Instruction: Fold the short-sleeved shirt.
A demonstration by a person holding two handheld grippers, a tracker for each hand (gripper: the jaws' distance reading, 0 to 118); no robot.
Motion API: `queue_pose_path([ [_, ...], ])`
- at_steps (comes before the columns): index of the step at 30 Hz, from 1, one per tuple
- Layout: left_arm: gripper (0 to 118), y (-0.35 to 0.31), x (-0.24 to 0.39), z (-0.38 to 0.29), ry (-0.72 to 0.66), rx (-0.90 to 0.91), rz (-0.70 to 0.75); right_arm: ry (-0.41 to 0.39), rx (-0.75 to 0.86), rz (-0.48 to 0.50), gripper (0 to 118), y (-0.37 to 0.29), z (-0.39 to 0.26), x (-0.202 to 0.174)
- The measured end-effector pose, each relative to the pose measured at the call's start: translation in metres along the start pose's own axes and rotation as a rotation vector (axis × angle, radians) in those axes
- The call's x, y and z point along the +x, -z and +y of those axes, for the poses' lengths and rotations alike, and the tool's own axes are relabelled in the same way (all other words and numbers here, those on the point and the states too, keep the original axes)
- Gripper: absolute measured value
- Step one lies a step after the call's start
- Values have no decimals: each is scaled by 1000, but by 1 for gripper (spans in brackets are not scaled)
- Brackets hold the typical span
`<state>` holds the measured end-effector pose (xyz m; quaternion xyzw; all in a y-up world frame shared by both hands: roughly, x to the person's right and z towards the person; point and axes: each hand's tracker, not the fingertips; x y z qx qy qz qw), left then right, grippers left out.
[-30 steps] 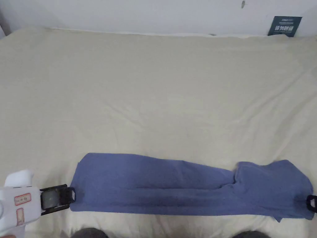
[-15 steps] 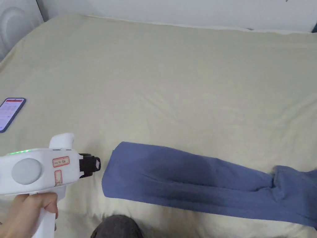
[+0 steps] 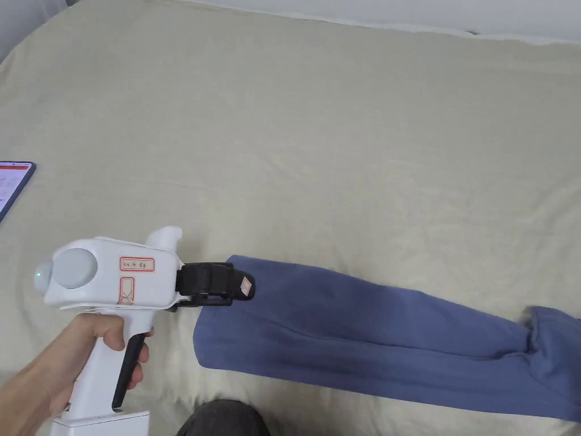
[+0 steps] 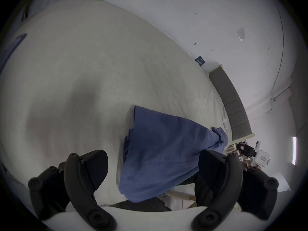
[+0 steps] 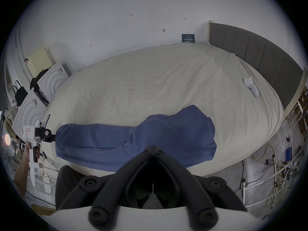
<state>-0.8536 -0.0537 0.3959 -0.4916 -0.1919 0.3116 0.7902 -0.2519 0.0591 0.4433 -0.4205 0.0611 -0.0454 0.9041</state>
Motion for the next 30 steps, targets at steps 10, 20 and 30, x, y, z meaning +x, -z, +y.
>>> queue_pose_path([
  [10, 51, 23, -21, 16, -102, 9, -198, -7, -5, -21, 1, 4, 6, -2],
  [20, 11, 1, -28, 14, -128, 110, -129, -29, -14, 10, 1, 15, 13, -7],
  [30, 11, -105, -53, 9, -220, 218, 165, -65, 13, 59, 1, 24, 31, -16],
])
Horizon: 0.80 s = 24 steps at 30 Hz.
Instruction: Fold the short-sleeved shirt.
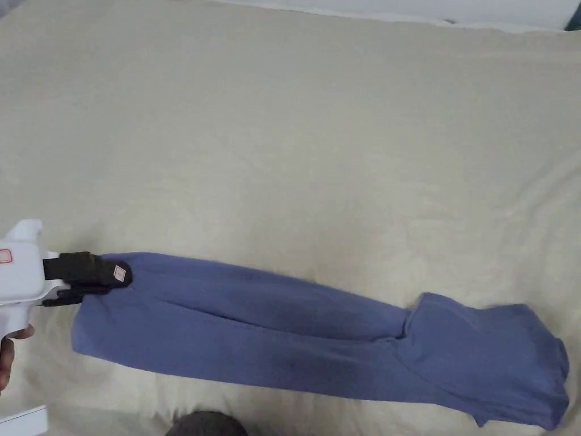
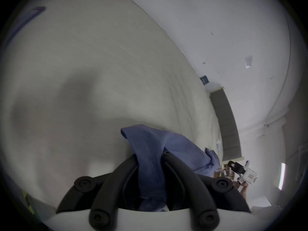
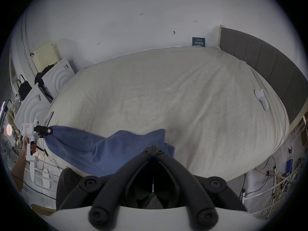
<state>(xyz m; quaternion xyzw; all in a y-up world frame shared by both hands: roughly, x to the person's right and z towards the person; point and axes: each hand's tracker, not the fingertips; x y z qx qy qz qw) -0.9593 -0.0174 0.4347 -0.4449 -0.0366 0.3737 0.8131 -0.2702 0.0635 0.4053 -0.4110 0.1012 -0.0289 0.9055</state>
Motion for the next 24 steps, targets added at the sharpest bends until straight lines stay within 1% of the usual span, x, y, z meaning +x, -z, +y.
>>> queue_pose_path([
  [5, 11, -19, 39, -10, 69, -15, 131, -14, -2, 34, 1, 2, -4, -11],
  [6, 11, -23, 52, -13, 79, 9, 161, -16, 0, 43, 1, 0, -6, -12],
  [9, 11, -33, 104, -27, 194, 47, 292, -14, 12, 52, 1, -10, -11, -16],
  [11, 11, -36, 139, -39, 224, 63, 351, -20, 25, 39, 1, -19, -15, -19],
  [12, 11, -35, 160, -47, 285, 59, 382, -23, 29, 36, 1, -25, -17, -20],
  [13, 11, -32, 175, -52, 314, 66, 407, -23, 33, 35, 1, -29, -18, -20],
  [14, 11, -28, 193, -59, 364, 59, 442, -19, 45, 39, 1, -34, -20, -20],
  [15, 11, -22, 208, -66, 395, 66, 445, -10, 57, 49, 1, -40, -21, -20],
  [17, 11, -5, 234, -77, 447, 45, 499, 27, 71, 88, 1, -48, -23, -19],
  [18, 11, 7, 247, -84, 503, 33, 518, 38, 83, 103, 1, -52, -25, -17],
  [20, 11, 31, 267, -96, 520, 14, 564, 34, 100, 109, 1, -60, -28, -16],
  [24, 11, 91, 300, -126, 574, -72, 584, 24, 115, 109, 1, -72, -35, -13],
])
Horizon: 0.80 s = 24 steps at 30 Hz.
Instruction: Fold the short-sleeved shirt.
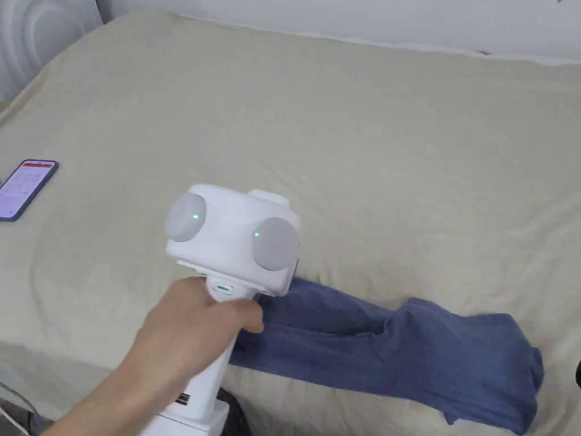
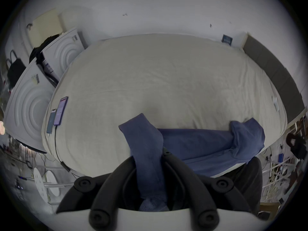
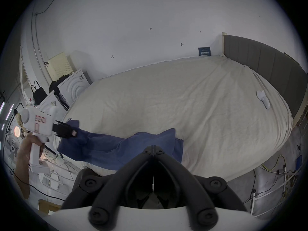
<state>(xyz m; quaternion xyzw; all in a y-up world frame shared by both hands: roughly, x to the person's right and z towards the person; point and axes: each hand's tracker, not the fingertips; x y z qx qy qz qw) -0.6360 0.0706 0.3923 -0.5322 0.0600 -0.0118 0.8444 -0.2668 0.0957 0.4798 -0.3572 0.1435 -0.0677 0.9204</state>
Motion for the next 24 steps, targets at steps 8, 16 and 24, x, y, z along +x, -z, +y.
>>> queue_pose_path([
  [8, 106, 77, 126, -8, 114, -88, -70, 32, -6, 5, 1, -7, -7, 17],
  [16, 79, 15, 98, -28, 78, 8, -345, 109, -18, 6, 1, -4, -11, 29],
  [24, 0, 20, -32, -30, -89, 60, 377, 141, -43, 76, 1, 12, -20, 27],
])
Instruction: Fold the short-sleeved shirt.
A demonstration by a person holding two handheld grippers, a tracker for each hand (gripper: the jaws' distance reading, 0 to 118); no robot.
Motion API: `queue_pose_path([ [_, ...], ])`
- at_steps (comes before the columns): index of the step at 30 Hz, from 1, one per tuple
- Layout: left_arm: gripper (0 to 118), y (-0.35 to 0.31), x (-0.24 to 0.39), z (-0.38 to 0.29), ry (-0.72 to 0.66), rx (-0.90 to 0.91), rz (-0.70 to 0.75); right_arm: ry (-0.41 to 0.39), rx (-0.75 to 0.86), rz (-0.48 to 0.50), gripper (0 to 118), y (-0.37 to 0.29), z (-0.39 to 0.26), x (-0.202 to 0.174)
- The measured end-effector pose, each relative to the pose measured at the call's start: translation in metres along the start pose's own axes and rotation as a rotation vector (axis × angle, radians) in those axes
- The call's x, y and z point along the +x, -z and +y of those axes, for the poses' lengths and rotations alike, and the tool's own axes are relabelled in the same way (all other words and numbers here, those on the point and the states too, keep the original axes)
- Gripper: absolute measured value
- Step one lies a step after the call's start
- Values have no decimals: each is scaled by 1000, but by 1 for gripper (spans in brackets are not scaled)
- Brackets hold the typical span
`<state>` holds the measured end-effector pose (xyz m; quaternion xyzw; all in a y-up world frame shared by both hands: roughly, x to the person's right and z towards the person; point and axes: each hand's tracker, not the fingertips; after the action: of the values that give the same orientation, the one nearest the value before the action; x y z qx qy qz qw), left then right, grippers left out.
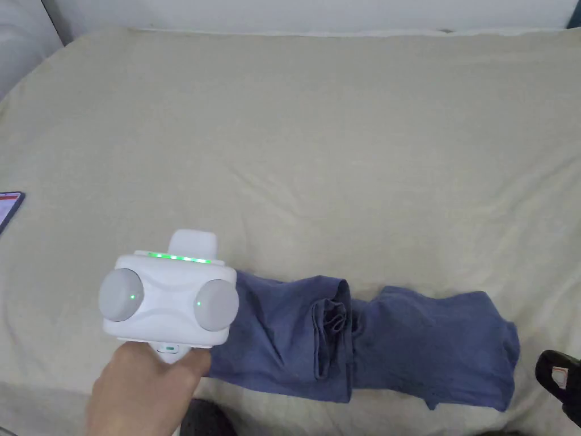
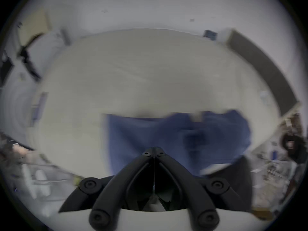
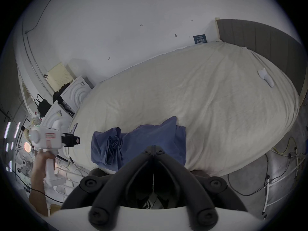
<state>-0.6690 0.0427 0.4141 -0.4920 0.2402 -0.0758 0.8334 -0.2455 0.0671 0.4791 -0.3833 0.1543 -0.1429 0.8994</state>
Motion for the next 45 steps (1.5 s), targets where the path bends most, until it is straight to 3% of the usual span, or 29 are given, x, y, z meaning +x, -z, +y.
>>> queue_pose_path([
  [2, 0, 24, 18, -3, 60, -35, 166, 17, -9, 22, 1, 0, -2, 1],
  [4, 0, 44, 57, -11, 191, -80, 225, 27, -7, 27, 1, -3, -3, 4],
  [7, 0, 49, 159, -40, 434, -78, 323, 29, 0, 3, 1, -13, -5, 8],
  [9, 0, 25, 239, -70, 530, 13, 326, 43, 0, -13, 1, -21, -4, 15],
  [11, 0, -10, 303, -94, 711, 133, 341, 53, 1, -37, 1, -27, -5, 23],
  [12, 0, -29, 320, -97, 716, 214, 249, 57, -1, -58, 1, -31, -5, 25],
  [13, 0, -57, 317, -92, 668, 247, 170, 60, -1, -73, 1, -33, -4, 26],
  [15, 0, -90, 301, -73, 539, 234, -203, 42, -4, -79, 1, -40, -4, 27],
  [16, 0, -97, 291, -64, 486, 213, -271, 32, -4, -87, 1, -42, -4, 26],
  [17, 0, -98, 281, -44, 419, 217, -292, 25, -3, -94, 1, -43, -3, 25],
  [22, 0, -56, 143, 20, 106, -20, -901, 26, 31, -62, 1, -31, 4, 12],
  [24, 0, -28, 74, 25, 30, -78, -938, 21, 31, -38, 1, -18, 4, 4],
  [28, 0, 21, -38, 9, -80, -20, -800, -1, -2, -4, 1, 11, 5, -15],
  [31, 0, 58, -88, -10, -240, -74, -846, -14, -54, 7, 1, 33, 7, -24],
  [34, 0, 78, -104, -18, -233, -79, -901, -18, -76, 6, 1, 44, 7, -34],
  [35, 20, 84, -106, -19, -208, -73, -929, -19, -84, 2, 1, 46, 7, -37],
  [37, 112, 93, -103, -14, -197, -123, -1004, -23, -96, -5, 1, 49, 7, -42],
  [40, 116, 112, -98, -14, -228, -125, -1132, -31, -120, -8, 1, 54, 7, -46],
  [45, 116, 151, -64, -10, -203, -200, -1174, -34, -138, -23, 1, 57, 7, -51],
])
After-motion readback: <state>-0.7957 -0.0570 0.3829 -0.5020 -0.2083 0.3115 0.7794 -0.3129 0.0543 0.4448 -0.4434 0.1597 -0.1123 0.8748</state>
